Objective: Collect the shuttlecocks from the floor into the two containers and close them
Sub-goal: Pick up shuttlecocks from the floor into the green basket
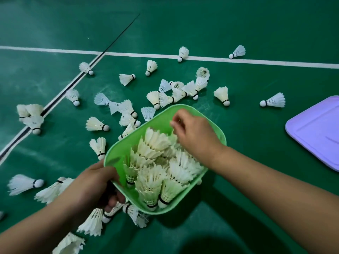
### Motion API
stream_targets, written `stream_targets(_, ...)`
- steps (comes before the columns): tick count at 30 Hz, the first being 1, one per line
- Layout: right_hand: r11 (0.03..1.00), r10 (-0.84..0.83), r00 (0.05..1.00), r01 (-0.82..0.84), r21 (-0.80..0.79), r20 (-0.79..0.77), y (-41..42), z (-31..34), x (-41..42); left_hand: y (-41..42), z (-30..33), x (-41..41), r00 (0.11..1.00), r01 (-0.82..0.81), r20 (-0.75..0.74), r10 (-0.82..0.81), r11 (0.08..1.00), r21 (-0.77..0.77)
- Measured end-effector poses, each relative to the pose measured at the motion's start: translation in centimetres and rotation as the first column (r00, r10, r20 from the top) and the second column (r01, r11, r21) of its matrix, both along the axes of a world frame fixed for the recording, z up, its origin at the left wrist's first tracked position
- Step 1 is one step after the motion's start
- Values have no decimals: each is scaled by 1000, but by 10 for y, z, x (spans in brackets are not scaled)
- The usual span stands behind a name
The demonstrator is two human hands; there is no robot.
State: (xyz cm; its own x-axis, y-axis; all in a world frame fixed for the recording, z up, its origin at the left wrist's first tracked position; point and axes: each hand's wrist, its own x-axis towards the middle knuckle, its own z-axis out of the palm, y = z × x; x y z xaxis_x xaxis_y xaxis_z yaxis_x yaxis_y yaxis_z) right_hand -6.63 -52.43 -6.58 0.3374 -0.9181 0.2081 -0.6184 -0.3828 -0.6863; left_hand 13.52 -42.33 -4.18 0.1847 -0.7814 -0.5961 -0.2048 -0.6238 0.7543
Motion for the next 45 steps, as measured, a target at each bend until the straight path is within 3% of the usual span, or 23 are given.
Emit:
stream_targets(3, 982, -79, 972, 114, -152, 219, -7, 2, -7, 1, 1, 34, 989, -149, -3, 149, 989, -8)
stream_targets(5, 979, -132, 970, 160, -127, 204, -12, -16, -12, 4, -2, 56, 972, -233, 4, 233, 972, -20)
stream_targets(6, 986, -139, 983, 149, -74, 117, -13, -32, -14, 6, -5, 67, 964, -266, 12, 266, 964, -28)
stream_targets(8, 983, -29, 974, 68, 172, -225, -9, -66, -15, 10, -9, 83, 946, -318, 49, 320, 947, -45)
stream_targets(10, 911, 270, 803, -34, 412, -531, 3, -99, -17, 15, -11, 93, 937, -340, 64, 343, 939, -46)
stream_targets(12, 873, 444, 643, -155, 462, -624, 19, -120, -17, 17, -14, 97, 939, -335, 66, 338, 941, -54)
stream_targets(15, 898, 417, 618, -169, 406, -666, 29, -128, -20, 12, -13, 86, 955, -288, 61, 291, 956, -60)
stream_targets(18, 946, 275, 766, -106, 307, -581, 23, -95, -31, 12, -7, 68, 965, -255, 42, 259, 964, -80)
stream_targets(21, 985, 86, 990, -69, 156, -107, 20, -34, -45, 15, -3, 56, 971, -223, 66, 229, 972, -77)
stream_targets(23, 993, 3, 977, -28, 113, 213, 20, 1, -45, 16, -2, 47, 976, -195, 81, 200, 978, -69)
stream_targets(25, 998, -28, 937, 8, 57, 348, 18, 17, -35, 16, 0, 38, 984, -161, 68, 165, 985, -57)
stream_targets(28, 997, -62, 944, 70, -13, 323, 17, 17, -15, 16, 4, 24, 992, -120, 38, 122, 992, -47)
stream_targets(32, 997, -79, 945, 68, 46, 317, 12, 8, 4, 21, 11, 10, 997, -72, 2, 72, 996, -49)
stream_targets(37, 930, 177, 969, -223, 293, 175, 19, 3, 23, 26, 14, 7, 998, -50, -26, 49, 998, -31)
stream_targets(40, 859, 265, 964, -234, 455, -4, 14, 0, 32, 29, 12, 14, 997, -70, -22, 69, 998, -10)
stream_targets(42, 920, 259, 945, -178, 350, -200, 8, -4, 37, 29, 9, 22, 995, -102, -7, 102, 995, -9)
stream_targets(43, 961, 186, 962, -136, 239, -201, 6, -5, 38, 29, 7, 27, 992, -124, 1, 124, 992, -10)
stream_targets(45, 999, -4, 1000, 4, 43, -2, -1, -3, 34, 27, 5, 39, 986, -166, 19, 166, 986, -25)
